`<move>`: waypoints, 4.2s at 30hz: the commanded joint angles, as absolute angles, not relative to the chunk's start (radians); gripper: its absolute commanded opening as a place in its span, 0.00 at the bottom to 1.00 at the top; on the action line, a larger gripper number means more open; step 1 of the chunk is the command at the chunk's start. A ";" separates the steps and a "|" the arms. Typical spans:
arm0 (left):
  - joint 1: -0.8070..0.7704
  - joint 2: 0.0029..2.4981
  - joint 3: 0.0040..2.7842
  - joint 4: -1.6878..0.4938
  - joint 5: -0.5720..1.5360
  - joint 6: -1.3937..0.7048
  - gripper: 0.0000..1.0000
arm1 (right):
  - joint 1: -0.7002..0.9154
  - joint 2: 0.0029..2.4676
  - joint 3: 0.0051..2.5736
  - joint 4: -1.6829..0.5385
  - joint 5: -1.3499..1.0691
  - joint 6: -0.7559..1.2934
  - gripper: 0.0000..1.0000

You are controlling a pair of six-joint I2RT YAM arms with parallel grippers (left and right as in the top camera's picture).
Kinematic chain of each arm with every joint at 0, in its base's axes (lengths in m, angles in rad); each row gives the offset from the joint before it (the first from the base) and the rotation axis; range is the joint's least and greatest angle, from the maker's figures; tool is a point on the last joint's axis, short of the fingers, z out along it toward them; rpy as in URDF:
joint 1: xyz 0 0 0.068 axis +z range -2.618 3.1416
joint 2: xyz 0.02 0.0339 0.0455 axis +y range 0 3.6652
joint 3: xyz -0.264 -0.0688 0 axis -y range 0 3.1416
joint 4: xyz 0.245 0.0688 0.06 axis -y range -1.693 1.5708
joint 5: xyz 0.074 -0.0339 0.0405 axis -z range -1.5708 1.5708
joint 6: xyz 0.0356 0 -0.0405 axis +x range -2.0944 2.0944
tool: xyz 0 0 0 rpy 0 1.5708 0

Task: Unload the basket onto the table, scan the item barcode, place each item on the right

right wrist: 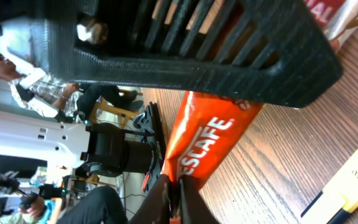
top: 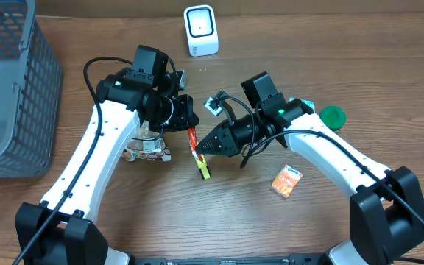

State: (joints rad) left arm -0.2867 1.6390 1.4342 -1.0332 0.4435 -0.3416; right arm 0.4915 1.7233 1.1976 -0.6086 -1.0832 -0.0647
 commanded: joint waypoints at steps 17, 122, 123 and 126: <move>-0.290 1.648 1.442 -1.159 0.180 -0.677 0.04 | 0.475 1.705 1.211 -0.612 -0.934 -0.076 0.73; -0.316 1.664 1.441 -1.129 0.097 -0.650 1.00 | 0.481 1.969 1.346 -0.991 -0.412 0.279 0.30; -0.317 1.664 1.441 -1.132 0.097 -0.649 1.00 | 0.482 1.953 1.346 -0.991 -0.413 0.271 0.31; -0.316 1.664 1.441 -1.139 0.097 -0.649 1.00 | 0.506 1.930 1.346 -0.994 -0.400 0.257 0.31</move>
State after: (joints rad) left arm -0.3080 1.6554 1.4342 -1.1351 0.1036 -0.6701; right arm 0.4873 1.9980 1.3106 -0.9932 -0.4263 0.2871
